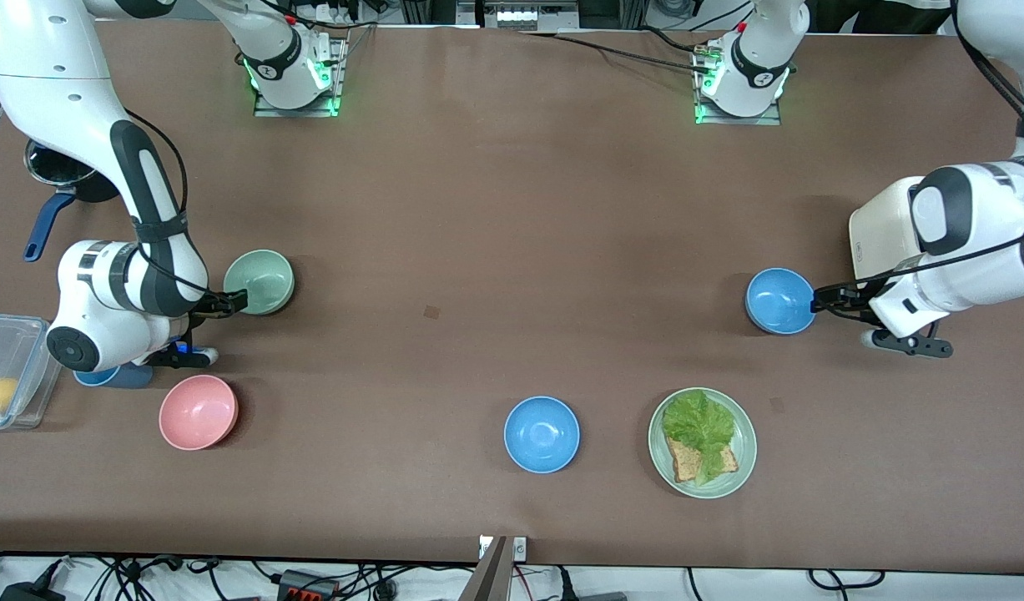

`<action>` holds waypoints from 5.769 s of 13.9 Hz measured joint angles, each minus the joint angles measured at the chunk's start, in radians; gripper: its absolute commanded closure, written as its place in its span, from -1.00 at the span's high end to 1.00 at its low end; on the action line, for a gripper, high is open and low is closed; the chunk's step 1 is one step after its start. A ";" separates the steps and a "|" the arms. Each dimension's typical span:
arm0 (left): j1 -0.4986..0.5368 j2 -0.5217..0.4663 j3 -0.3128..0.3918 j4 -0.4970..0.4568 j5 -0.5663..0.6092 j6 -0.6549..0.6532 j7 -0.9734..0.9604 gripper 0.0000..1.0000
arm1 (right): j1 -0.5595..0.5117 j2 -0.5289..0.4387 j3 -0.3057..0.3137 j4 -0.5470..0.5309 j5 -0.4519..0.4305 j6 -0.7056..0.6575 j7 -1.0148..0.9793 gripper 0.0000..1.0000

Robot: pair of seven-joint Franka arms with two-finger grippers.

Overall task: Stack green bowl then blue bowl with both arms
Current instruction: 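Grasp the green and blue bowl rims with both grippers, then carry the green bowl toward the table center with the right gripper, then lower the green bowl onto the table and open the right gripper, then carry the blue bowl with the left gripper while the right gripper retracts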

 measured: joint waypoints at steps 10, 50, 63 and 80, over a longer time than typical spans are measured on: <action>0.029 0.123 0.003 -0.006 0.030 0.094 0.053 0.49 | -0.009 -0.001 -0.005 -0.014 0.001 -0.038 -0.081 -1.00; 0.035 0.163 -0.010 -0.008 0.031 0.104 -0.009 -0.98 | 0.720 0.096 0.081 0.154 0.313 0.221 0.560 1.00; 0.032 0.108 -0.061 0.260 -0.019 -0.350 -0.013 -0.99 | 0.670 -0.199 -0.154 0.224 0.164 0.111 0.508 1.00; -0.232 0.110 -0.429 0.329 -0.057 -0.213 -1.124 -0.99 | 0.020 -0.453 0.016 0.224 0.043 -0.014 0.181 1.00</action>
